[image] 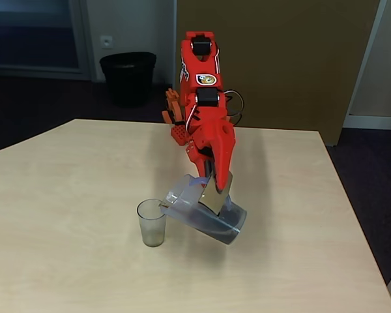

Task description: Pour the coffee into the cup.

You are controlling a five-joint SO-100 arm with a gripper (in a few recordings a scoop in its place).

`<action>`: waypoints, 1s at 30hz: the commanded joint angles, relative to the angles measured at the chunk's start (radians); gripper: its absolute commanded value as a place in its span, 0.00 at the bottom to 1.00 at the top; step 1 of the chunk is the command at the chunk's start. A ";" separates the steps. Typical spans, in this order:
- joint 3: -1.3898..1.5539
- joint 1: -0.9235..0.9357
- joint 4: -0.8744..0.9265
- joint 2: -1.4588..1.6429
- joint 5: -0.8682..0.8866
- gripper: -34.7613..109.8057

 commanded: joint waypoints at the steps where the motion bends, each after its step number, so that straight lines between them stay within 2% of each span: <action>1: -0.034 -0.003 -0.026 0.064 0.029 0.24; 18: 0.025 -0.003 -0.091 0.106 0.164 0.24; 30: 0.078 0.002 -0.127 0.138 0.181 0.24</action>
